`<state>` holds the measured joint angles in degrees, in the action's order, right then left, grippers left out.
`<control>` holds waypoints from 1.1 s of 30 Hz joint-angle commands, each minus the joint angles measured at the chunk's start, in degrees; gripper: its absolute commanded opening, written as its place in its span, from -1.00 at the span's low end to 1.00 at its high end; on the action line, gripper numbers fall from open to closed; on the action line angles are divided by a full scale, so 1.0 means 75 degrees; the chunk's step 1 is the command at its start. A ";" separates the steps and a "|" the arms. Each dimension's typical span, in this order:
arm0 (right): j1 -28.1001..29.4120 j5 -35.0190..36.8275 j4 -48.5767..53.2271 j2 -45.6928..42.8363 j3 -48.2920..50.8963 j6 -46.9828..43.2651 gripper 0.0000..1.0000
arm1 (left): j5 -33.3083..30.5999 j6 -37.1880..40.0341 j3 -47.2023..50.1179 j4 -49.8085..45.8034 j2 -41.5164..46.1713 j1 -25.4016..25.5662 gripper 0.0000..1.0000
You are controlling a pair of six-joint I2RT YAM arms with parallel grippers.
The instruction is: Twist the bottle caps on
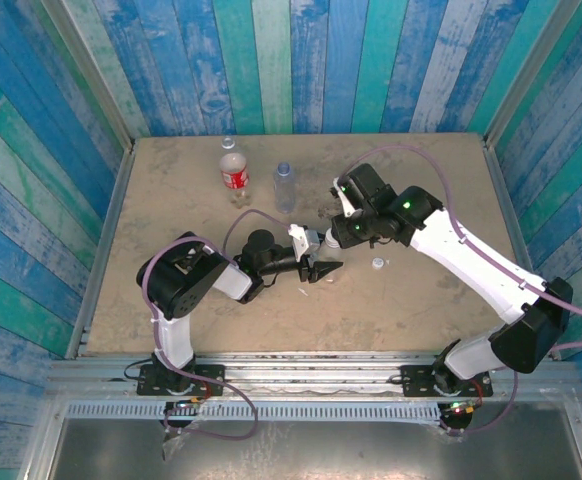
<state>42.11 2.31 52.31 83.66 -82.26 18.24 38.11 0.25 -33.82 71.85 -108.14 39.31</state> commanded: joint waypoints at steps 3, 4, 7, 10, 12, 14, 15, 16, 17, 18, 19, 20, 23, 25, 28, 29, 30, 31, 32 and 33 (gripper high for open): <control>-0.0025 -0.0161 0.0131 0.0131 0.0237 -0.0088 -0.25 | 0.0275 -0.0010 0.0150 -0.0794 0.0242 0.0041 0.28; -0.0039 -0.0158 0.0132 0.0142 0.0262 -0.0094 -0.27 | 0.0274 -0.0010 0.0159 -0.0792 0.0236 0.0038 0.28; -0.0046 -0.0193 0.0084 0.0143 0.0354 -0.0099 -0.36 | 0.0292 -0.0027 0.0174 -0.0745 0.0227 0.0043 0.28; -0.0053 -0.0345 0.0043 0.0080 0.0449 -0.0045 -0.46 | 0.0276 -0.0083 0.0162 -0.0690 0.0199 0.0044 0.28; -0.0054 -0.0400 0.0012 -0.0028 0.0542 0.0016 -0.47 | 0.0269 -0.0149 0.0140 -0.0646 0.0177 0.0044 0.28; -0.0060 -0.0408 0.0019 -0.0134 0.0641 0.0085 -0.47 | 0.0277 -0.0235 0.0127 -0.0561 0.0145 0.0035 0.27; -0.0070 -0.0401 0.0010 -0.0190 0.0690 0.0120 -0.47 | 0.0291 -0.0272 0.0118 -0.0515 0.0127 0.0043 0.27; -0.0084 -0.0407 0.0009 -0.0236 0.0747 0.0156 -0.49 | 0.0298 -0.0300 0.0115 -0.0471 0.0119 0.0044 0.27; -0.0095 -0.0430 0.0010 -0.0277 0.0789 0.0186 -0.51 | 0.0315 -0.0315 0.0095 -0.0464 0.0099 0.0039 0.27; -0.0106 -0.0458 0.0012 -0.0301 0.0834 0.0217 -0.52 | 0.0329 -0.0323 0.0092 -0.0463 0.0088 0.0044 0.27; -0.0107 -0.0505 0.0013 -0.0331 0.0869 0.0245 -0.52 | 0.0326 -0.0338 0.0089 -0.0463 0.0081 0.0041 0.26; -0.0107 -0.0583 0.0009 -0.0358 0.0897 0.0283 -0.53 | 0.0312 -0.0347 0.0069 -0.0463 0.0070 0.0044 0.27; -0.0105 -0.0848 0.0004 -0.0503 0.1020 0.0405 -0.53 | 0.0285 -0.0385 0.0030 -0.0512 0.0083 0.0044 0.26; -0.0098 -0.1053 -0.0037 -0.0658 0.1134 0.0484 -0.53 | 0.0248 -0.0379 -0.0001 -0.0589 0.0080 0.0043 0.25; -0.0071 -0.1255 -0.0182 -0.0938 0.1258 0.0565 -0.53 | 0.0256 -0.0344 -0.0060 -0.0674 0.0050 0.0037 0.25; -0.0077 -0.1228 -0.0221 -0.1023 0.1276 0.0578 -0.53 | 0.0269 -0.0338 -0.0072 -0.0660 0.0032 0.0039 0.25; -0.0084 -0.1180 -0.0251 -0.1071 0.1258 0.0580 -0.53 | 0.0286 -0.0338 -0.0072 -0.0663 0.0038 0.0041 0.25; -0.0104 -0.1084 -0.0266 -0.1108 0.1228 0.0595 -0.50 | 0.0307 -0.0327 -0.0072 -0.0650 0.0039 0.0039 0.25; -0.0123 -0.0993 -0.0297 -0.1123 0.1189 0.0609 -0.48 | 0.0330 -0.0316 -0.0071 -0.0654 0.0048 0.0045 0.25; -0.0159 -0.0940 -0.0340 -0.1125 0.1162 0.0623 -0.45 | 0.0345 -0.0305 -0.0060 -0.0671 0.0050 0.0043 0.25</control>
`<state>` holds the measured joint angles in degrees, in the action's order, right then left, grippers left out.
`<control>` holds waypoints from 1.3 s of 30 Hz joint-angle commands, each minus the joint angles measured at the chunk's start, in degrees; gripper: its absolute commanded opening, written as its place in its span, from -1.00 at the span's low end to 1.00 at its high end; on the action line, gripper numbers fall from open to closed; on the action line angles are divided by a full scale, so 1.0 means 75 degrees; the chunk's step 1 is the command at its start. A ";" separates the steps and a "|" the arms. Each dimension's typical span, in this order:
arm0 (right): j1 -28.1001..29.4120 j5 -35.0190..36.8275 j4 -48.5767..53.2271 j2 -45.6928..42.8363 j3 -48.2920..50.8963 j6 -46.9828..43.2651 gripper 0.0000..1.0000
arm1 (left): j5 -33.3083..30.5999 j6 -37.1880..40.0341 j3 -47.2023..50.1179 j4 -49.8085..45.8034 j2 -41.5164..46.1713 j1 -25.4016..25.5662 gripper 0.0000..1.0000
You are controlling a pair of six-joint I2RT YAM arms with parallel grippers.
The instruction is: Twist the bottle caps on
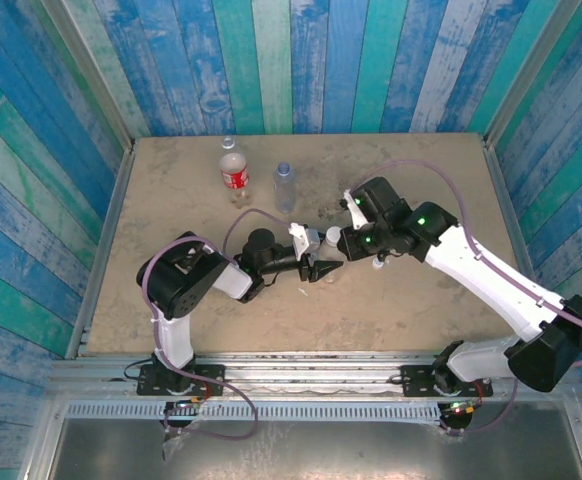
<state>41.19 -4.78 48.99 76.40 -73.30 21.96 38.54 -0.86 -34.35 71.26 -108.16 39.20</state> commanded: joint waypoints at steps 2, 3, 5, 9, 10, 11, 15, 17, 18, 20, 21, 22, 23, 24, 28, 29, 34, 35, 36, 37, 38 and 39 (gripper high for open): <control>-0.0143 0.0050 -0.0036 -0.0145 -0.0084 0.0130 -0.31 | 0.0323 -0.0093 0.0022 -0.0678 0.0088 0.0057 0.25; -0.0202 0.0045 -0.0104 -0.0134 -0.0113 0.0131 -0.28 | 0.0323 -0.0067 0.0033 -0.0720 0.0111 0.0057 0.25; -0.0303 -0.0002 -0.0273 -0.0078 -0.0179 0.0109 -0.25 | 0.0331 -0.0015 0.0063 -0.0820 0.0168 0.0058 0.26; -0.0531 -0.0180 -0.0530 0.0133 -0.0227 0.0008 -0.26 | 0.0322 -0.0013 0.0070 -0.0854 0.0204 0.0058 0.26; -0.0596 -0.0210 -0.0546 0.0219 -0.0249 -0.0042 -0.29 | 0.0342 -0.0020 0.0074 -0.0854 0.0196 0.0055 0.26; -0.0633 -0.0239 -0.0549 0.0310 -0.0284 -0.0078 -0.31 | 0.0334 -0.0015 0.0067 -0.0854 0.0198 0.0058 0.26; -0.0700 -0.0467 -0.0607 0.0506 -0.0379 -0.0182 -0.39 | 0.0333 0.0002 0.0033 -0.0900 0.0195 0.0054 0.26; -0.0705 -0.0591 -0.0632 0.0506 -0.0291 -0.0197 -0.43 | 0.0346 -0.0013 -0.0001 -0.0906 0.0185 0.0053 0.26; -0.0700 -0.0639 -0.0637 0.0469 -0.0226 -0.0197 -0.46 | 0.0354 -0.0029 -0.0011 -0.0912 0.0177 0.0058 0.26; -0.0700 -0.0715 -0.0633 0.0347 -0.0049 -0.0153 -0.52 | 0.0345 -0.0038 -0.0034 -0.0924 0.0160 0.0057 0.26; -0.0701 -0.0799 -0.0638 0.0256 0.0085 -0.0136 -0.54 | 0.0347 -0.0049 -0.0046 -0.0924 0.0160 0.0055 0.26; -0.0699 -0.0925 -0.0644 0.0173 0.0218 -0.0109 -0.56 | 0.0341 -0.0075 -0.0060 -0.0924 0.0149 0.0059 0.26; -0.0705 -0.1070 -0.0647 0.0091 0.0322 -0.0085 -0.57 | 0.0339 -0.0084 -0.0071 -0.0923 0.0139 0.0058 0.25; -0.0693 -0.1262 -0.0668 -0.0009 0.0473 -0.0063 -0.59 | 0.0322 -0.0095 -0.0080 -0.0925 0.0136 0.0059 0.26; -0.0586 -0.1669 -0.0714 -0.0418 0.0901 -0.0058 -0.63 | 0.0333 -0.0096 -0.0154 -0.0971 0.0043 0.0052 0.26; -0.0581 -0.1655 -0.0720 -0.0519 0.0973 -0.0028 -0.63 | 0.0339 -0.0097 -0.0155 -0.0949 0.0039 0.0058 0.25; -0.0582 -0.1393 -0.0728 -0.0867 0.1005 0.0037 -0.61 | 0.0392 -0.0064 -0.0143 -0.0982 0.0068 0.0055 0.26; -0.0582 -0.1288 -0.0748 -0.0880 0.0947 0.0048 -0.57 | 0.0399 -0.0061 -0.0130 -0.0982 0.0073 0.0055 0.26; -0.0599 -0.1197 -0.0776 -0.0871 0.0866 0.0056 -0.48 | 0.0405 -0.0061 -0.0120 -0.0994 0.0088 0.0053 0.26; -0.0627 -0.1127 -0.0835 -0.0850 0.0782 0.0075 -0.40 | 0.0414 -0.0052 -0.0099 -0.0994 0.0091 0.0058 0.26; -0.0649 -0.1099 -0.0906 -0.0816 0.0710 0.0084 -0.36 | 0.0393 -0.0049 -0.0079 -0.0994 0.0107 0.0052 0.25; -0.0678 -0.1066 -0.1005 -0.0764 0.0640 0.0084 -0.30 | 0.0392 -0.0052 -0.0056 -0.0985 0.0117 0.0052 0.26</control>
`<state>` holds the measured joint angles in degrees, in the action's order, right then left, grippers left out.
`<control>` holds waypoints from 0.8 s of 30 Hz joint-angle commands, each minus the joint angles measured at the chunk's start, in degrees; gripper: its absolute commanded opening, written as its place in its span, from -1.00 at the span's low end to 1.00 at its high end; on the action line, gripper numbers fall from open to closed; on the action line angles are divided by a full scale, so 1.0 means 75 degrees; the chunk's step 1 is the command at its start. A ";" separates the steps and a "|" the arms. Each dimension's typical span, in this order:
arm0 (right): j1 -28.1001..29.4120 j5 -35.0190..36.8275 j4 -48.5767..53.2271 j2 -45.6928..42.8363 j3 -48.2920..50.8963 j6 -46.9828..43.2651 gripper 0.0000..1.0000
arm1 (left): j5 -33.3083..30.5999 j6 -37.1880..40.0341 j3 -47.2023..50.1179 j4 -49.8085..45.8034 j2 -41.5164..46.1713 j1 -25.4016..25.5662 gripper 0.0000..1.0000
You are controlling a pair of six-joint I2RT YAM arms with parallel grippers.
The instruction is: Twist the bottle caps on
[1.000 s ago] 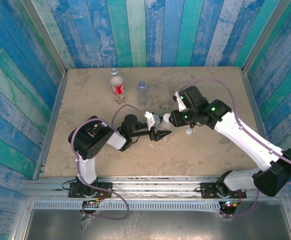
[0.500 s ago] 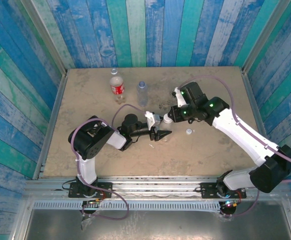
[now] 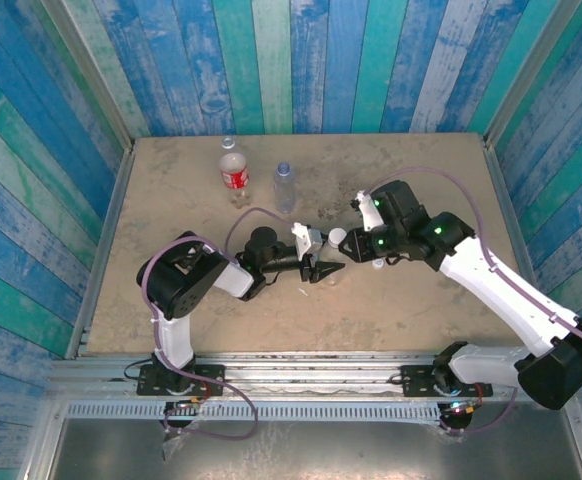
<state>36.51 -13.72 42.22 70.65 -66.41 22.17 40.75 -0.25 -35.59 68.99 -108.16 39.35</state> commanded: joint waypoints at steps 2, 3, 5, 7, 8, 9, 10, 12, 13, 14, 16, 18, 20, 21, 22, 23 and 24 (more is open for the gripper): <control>-0.0115 0.0197 -0.0231 0.0148 -0.0422 0.0055 -0.27 | 0.0129 -0.0154 0.0150 -0.0656 0.0138 0.0034 0.25; -0.0145 0.0220 -0.0287 0.0256 -0.0493 0.0054 -0.27 | 0.0122 -0.0156 0.0174 -0.0650 0.0158 0.0038 0.26; -0.0213 0.0203 -0.0335 0.0498 -0.0604 0.0005 -0.31 | 0.0114 -0.0154 0.0245 -0.0621 0.0206 0.0037 0.26; -0.0240 0.0163 -0.0340 0.0761 -0.0703 -0.0057 -0.39 | 0.0078 -0.0164 0.0292 -0.0632 0.0247 0.0037 0.26; -0.0241 0.0055 -0.0334 0.0877 -0.0745 -0.0101 -0.44 | 0.0054 -0.0155 0.0293 -0.0643 0.0257 0.0037 0.25; -0.0239 -0.0066 -0.0314 0.0969 -0.0759 -0.0120 -0.46 | 0.0051 -0.0173 0.0293 -0.0653 0.0259 0.0032 0.25; -0.0239 -0.0191 -0.0293 0.0997 -0.0734 -0.0121 -0.49 | 0.0042 -0.0184 0.0293 -0.0642 0.0246 0.0038 0.25; -0.0239 -0.0336 -0.0274 0.0876 -0.0533 -0.0066 -0.54 | 0.0021 -0.0235 0.0270 -0.0612 0.0217 0.0039 0.25; -0.0241 -0.0361 -0.0276 0.0764 -0.0397 -0.0029 -0.58 | 0.0007 -0.0256 0.0249 -0.0599 0.0197 0.0038 0.25; -0.0243 -0.0413 -0.0282 0.0610 -0.0223 0.0023 -0.61 | -0.0007 -0.0282 0.0229 -0.0597 0.0184 0.0038 0.25; -0.0241 -0.0623 -0.0287 0.0305 0.0142 0.0150 -0.65 | 0.0005 -0.0347 0.0189 -0.0555 0.0135 0.0037 0.24; -0.0219 -0.0778 -0.0296 0.0030 0.0456 0.0276 -0.66 | 0.0028 -0.0391 0.0153 -0.0510 0.0098 0.0036 0.24; -0.0164 -0.0800 -0.0305 -0.0208 0.0652 0.0374 -0.67 | 0.0035 -0.0399 0.0118 -0.0544 0.0095 0.0037 0.24; -0.0157 -0.0819 -0.0307 -0.0307 0.0709 0.0395 -0.68 | 0.0030 -0.0400 0.0117 -0.0539 0.0097 0.0038 0.24; -0.0149 -0.0820 -0.0298 -0.0402 0.0722 0.0418 -0.67 | 0.0043 -0.0400 0.0105 -0.0539 0.0092 0.0032 0.24; -0.0151 -0.0798 -0.0311 -0.0490 0.0716 0.0407 -0.67 | 0.0061 -0.0414 0.0105 -0.0545 0.0109 0.0035 0.23; -0.0154 -0.0720 -0.0302 -0.0556 0.0679 0.0376 -0.64 | 0.0083 -0.0413 0.0105 -0.0550 0.0118 0.0038 0.23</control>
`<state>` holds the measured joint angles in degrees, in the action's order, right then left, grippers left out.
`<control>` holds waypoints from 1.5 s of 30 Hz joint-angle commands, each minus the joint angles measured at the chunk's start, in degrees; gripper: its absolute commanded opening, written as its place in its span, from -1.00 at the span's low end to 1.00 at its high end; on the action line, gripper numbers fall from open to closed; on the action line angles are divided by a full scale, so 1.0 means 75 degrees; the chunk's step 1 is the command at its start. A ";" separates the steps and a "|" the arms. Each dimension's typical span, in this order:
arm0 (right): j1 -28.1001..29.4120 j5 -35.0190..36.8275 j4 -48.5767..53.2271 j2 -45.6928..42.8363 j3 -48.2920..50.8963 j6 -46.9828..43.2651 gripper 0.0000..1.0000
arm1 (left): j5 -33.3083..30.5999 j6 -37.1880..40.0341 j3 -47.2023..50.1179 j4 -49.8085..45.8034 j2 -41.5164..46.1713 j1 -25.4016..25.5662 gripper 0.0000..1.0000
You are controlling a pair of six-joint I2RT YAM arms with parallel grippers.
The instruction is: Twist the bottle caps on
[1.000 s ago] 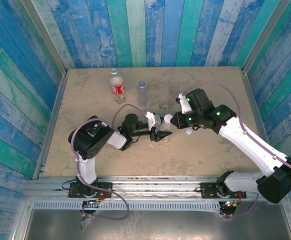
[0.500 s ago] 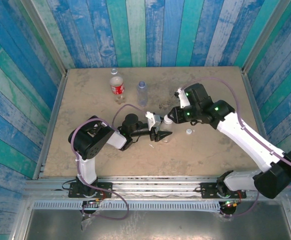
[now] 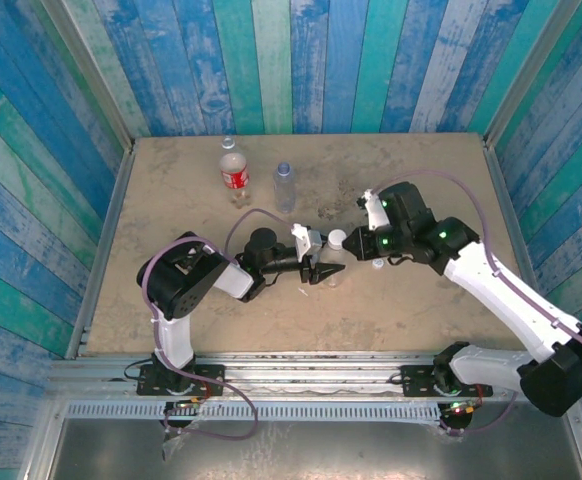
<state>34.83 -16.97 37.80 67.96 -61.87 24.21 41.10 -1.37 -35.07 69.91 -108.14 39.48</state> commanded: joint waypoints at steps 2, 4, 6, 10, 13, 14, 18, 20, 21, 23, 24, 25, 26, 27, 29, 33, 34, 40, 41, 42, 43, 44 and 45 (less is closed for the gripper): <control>0.0073 -0.0008 0.0268 -0.0298 -0.0077 -0.0129 -0.39 | 0.0069 -0.0270 0.0047 -0.0718 0.0193 0.0021 0.24; 0.0079 0.0156 0.0200 -0.0381 -0.0225 -0.0616 -0.07 | 0.0117 -0.0275 0.0092 -0.0805 0.0334 0.0014 0.23; 0.0073 0.0121 0.0098 -0.0425 -0.0313 -0.1458 0.11 | 0.0236 -0.0311 0.0168 -0.0814 0.0508 0.0021 0.23; 0.0077 -0.0374 0.0102 -0.0594 -0.0391 -0.4037 0.26 | 0.0760 -0.0322 0.0199 -0.0958 0.0848 0.0020 0.22; 0.0058 -0.0827 0.0103 -0.0760 -0.0324 -0.5512 0.45 | 0.1188 -0.0357 0.0210 -0.1057 0.1111 0.0018 0.22; 0.0018 -0.1058 0.0099 -0.0787 -0.0328 -0.6059 0.49 | 0.1313 -0.0334 0.0179 -0.1148 0.1195 0.0021 0.22; -0.0024 -0.1486 0.0199 -0.0633 -0.0505 -0.7229 0.59 | 0.1543 -0.0100 0.0086 -0.1678 0.1493 0.0026 0.22; -0.0015 -0.1771 0.0574 -0.0340 -0.0829 -0.7605 0.59 | 0.1631 0.0056 0.0027 -0.1973 0.1633 0.0017 0.22; -0.0015 -0.1868 0.0747 -0.0203 -0.0959 -0.7746 0.59 | 0.1660 0.0105 0.0003 -0.2082 0.1687 0.0021 0.22; -0.0234 -0.1956 0.1001 0.0051 -0.1196 -0.7960 0.57 | 0.1723 0.0209 -0.0045 -0.2295 0.1796 0.0018 0.22; -0.0258 -0.1971 0.1073 0.0153 -0.1287 -0.8035 0.56 | 0.1749 0.0249 -0.0064 -0.2358 0.1851 0.0020 0.22; -0.0269 -0.1979 0.1089 0.0246 -0.1351 -0.8086 0.53 | 0.1782 0.0274 -0.0070 -0.2412 0.1902 0.0020 0.22; -0.0294 -0.2016 0.1100 0.0314 -0.1377 -0.8097 0.50 | 0.1805 0.0301 -0.0081 -0.2474 0.1946 0.0021 0.22; -0.0312 -0.2080 0.1103 0.0397 -0.1416 -0.8109 0.47 | 0.1829 0.0342 -0.0103 -0.2562 0.1982 0.0011 0.22; -0.0363 -0.2246 0.1141 0.0524 -0.1470 -0.8160 0.45 | 0.1866 0.0421 -0.0118 -0.2719 0.2063 0.0020 0.21; -0.0405 -0.2484 0.1299 0.0750 -0.1531 -0.8267 0.42 | 0.1879 0.0471 -0.0140 -0.2818 0.2212 0.0016 0.21; -0.0420 -0.2538 0.1319 0.0800 -0.1533 -0.8287 0.41 | 0.1879 0.0474 -0.0138 -0.2833 0.2244 0.0020 0.21; -0.0432 -0.2606 0.1402 0.0933 -0.1559 -0.8314 0.22 | 0.1870 0.0505 -0.0113 -0.2920 0.2399 0.0020 0.22; -0.0443 -0.2622 0.1410 0.0943 -0.1560 -0.8313 0.17 | 0.1879 0.0510 -0.0106 -0.2923 0.2432 0.0019 0.21; -0.0444 -0.2629 0.1424 0.0956 -0.1566 -0.8304 0.09 | 0.1862 0.0510 -0.0088 -0.2924 0.2462 0.0021 0.21; -0.0437 -0.2651 0.1448 0.0969 -0.1586 -0.8305 0.01 | 0.1847 0.0515 -0.0072 -0.2940 0.2480 0.0020 0.22; -0.0447 -0.2669 0.1463 0.0981 -0.1598 -0.8299 -0.03 | 0.1844 0.0533 -0.0070 -0.2963 0.2488 0.0021 0.21; -0.0438 -0.2682 0.1483 0.0993 -0.1597 -0.8287 -0.07 | 0.1843 0.0544 -0.0059 -0.2981 0.2512 0.0018 0.21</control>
<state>31.73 -35.18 47.35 74.91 -72.23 -37.56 54.02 1.74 -34.89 47.88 -93.36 39.48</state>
